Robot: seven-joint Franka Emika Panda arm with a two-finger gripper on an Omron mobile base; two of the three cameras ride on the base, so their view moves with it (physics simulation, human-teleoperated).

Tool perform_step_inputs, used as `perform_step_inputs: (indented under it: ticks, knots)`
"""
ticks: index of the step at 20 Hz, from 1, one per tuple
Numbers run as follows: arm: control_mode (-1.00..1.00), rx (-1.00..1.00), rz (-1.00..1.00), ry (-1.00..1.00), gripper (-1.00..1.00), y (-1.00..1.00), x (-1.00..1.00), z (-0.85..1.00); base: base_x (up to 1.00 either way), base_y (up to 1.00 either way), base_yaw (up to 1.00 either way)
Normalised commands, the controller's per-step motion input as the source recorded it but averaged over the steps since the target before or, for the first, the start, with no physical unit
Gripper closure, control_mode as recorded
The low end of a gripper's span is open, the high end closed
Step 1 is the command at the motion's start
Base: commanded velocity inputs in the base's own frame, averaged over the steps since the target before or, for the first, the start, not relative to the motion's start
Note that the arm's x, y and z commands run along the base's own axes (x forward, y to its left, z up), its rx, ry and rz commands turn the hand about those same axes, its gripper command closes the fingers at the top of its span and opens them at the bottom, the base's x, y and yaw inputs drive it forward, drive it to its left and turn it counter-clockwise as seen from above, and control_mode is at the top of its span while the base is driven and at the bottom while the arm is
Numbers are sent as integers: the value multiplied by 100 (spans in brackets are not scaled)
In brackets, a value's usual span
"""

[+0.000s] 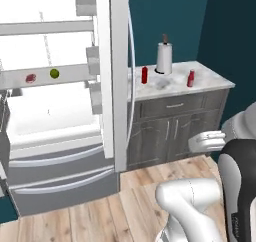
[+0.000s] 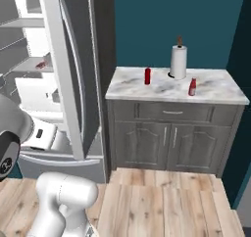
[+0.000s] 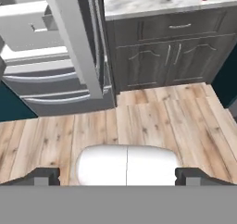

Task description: Place the ketchup and ketchup from the counter to the top shelf of the fridge. If the existing items in the fridge are on the top shelf, move them to other shelves.

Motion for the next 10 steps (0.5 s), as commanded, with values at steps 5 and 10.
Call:
perform_step_inputs:
  ticks: [5,10]
  knots:
    - [100,0,0,0,-100,0,0,0,73,-92,-7]
    - [100,0,0,0,-100,0,0,0,98,-66,0]
